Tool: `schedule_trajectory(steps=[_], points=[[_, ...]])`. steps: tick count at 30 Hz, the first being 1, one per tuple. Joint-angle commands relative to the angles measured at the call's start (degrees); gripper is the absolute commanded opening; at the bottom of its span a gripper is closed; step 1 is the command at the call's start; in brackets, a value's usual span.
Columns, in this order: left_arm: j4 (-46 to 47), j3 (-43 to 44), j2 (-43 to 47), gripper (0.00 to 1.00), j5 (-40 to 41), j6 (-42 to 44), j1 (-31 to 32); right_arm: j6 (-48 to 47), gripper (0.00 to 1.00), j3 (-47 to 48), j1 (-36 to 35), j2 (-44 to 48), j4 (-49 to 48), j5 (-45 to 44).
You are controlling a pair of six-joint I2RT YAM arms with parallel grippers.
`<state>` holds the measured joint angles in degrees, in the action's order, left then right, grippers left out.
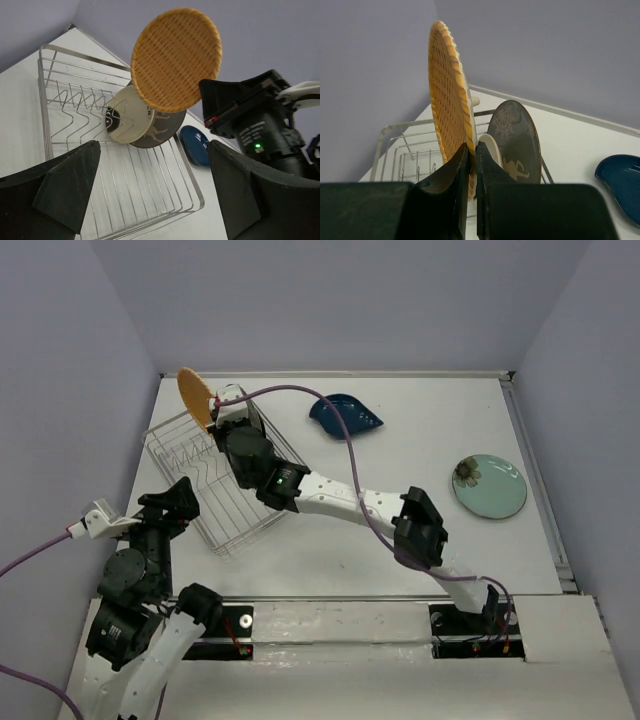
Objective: Load the plates into the dish rack
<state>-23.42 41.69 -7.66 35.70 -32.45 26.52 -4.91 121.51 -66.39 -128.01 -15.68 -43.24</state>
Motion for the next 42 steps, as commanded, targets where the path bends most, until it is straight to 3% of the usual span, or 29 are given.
schedule_trajectory(steps=[1, 14, 26, 37, 39, 42], points=[[0.5, 1.4, 1.3, 0.99, 3.1, -0.9, -0.1, -2.9, 0.07, 9.5, 0.6, -5.0, -1.5, -3.9], [0.2, 1.3, 1.5, 0.99, 2.6, -1.3, 0.3, -5.3, 0.07, 17.3, 0.6, -14.9, -1.4, -8.3], [0.6, 1.0, 1.2, 0.99, 1.7, -1.0, 0.5, 3.7, 0.07, 11.7, 1.2, -15.3, 2.8, -6.9], [0.7, 0.9, 1.2, 0.99, 1.4, -0.9, 0.8, 4.7, 0.07, 9.4, 1.2, -14.9, 4.2, -6.7], [0.7, 0.8, 1.2, 0.99, 1.3, -0.9, 0.8, 7.3, 0.14, 8.5, 1.2, -14.6, 5.0, -6.1], [0.7, 0.8, 1.2, 0.99, 1.2, -0.9, 0.9, 8.5, 0.44, 7.9, 1.2, -13.9, 6.5, -6.1]])
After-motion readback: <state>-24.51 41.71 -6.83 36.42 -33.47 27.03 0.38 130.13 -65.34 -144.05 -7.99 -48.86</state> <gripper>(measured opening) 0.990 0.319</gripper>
